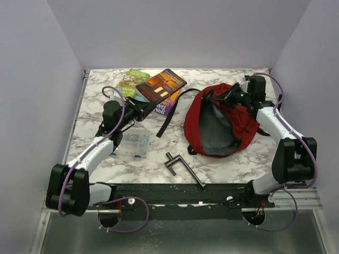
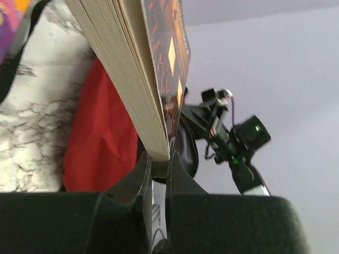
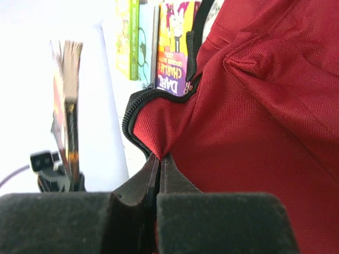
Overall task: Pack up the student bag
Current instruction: Pick up the book from the center of the board, then place the book in the student bag.
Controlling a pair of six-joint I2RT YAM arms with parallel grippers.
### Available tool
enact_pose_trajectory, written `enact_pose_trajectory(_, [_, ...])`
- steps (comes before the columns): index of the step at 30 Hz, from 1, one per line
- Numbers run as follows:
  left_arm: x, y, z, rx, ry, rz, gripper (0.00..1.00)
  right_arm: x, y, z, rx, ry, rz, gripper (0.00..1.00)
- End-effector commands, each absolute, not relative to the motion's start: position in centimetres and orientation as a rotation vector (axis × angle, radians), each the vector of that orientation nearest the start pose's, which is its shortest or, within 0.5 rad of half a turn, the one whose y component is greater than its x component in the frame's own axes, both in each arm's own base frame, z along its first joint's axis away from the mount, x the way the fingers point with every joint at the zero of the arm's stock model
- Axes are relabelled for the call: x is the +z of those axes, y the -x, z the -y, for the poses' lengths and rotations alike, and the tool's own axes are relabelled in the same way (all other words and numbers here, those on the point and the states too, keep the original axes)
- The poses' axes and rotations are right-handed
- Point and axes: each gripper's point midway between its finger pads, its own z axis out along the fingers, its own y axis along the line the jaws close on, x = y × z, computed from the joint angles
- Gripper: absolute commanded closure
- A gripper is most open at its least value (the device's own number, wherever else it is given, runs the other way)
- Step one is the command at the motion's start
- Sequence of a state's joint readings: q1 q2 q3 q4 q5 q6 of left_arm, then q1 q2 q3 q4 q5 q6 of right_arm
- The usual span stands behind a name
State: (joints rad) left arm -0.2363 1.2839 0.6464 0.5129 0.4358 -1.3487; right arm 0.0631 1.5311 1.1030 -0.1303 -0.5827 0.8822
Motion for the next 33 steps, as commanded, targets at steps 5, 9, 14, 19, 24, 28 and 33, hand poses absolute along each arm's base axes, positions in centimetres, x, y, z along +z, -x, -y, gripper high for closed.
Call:
enact_pose_trajectory(5, [27.6, -28.1, 21.9, -1.430, 0.196, -1.877, 1.00, 27.1, -44.1, -13.4, 1.268, -0.947, -1.879, 0.99])
enact_pose_trajectory(9, [27.3, -25.0, 24.1, -1.445, 0.041, -1.931, 1.00, 30.1, -45.0, -14.2, 1.360, -0.926, -1.842, 0.99])
enact_pose_trajectory(14, [25.1, -23.2, 25.4, -1.376, -0.010, -1.962, 1.00, 31.5, -45.0, -13.9, 1.285, -0.894, -1.892, 0.99])
enact_pose_trajectory(19, [23.5, -23.2, 27.4, -1.338, -0.019, -2.016, 1.00, 32.7, -44.0, -14.3, 1.358, -0.891, -1.863, 0.99])
enact_pose_trajectory(24, [22.9, -25.3, 29.4, -1.303, 0.040, -2.069, 1.00, 33.5, -43.3, -14.5, 1.373, -0.859, -1.859, 0.99])
enact_pose_trajectory(28, [23.3, -27.6, 32.1, -1.233, 0.012, -2.074, 1.00, 33.6, -43.0, -14.9, 1.400, -0.833, -1.868, 0.99])
enact_pose_trajectory(33, [21.6, -30.2, 35.8, -1.114, 0.032, -2.125, 1.00, 34.0, -42.7, -15.3, 1.434, -0.814, -1.863, 0.99])
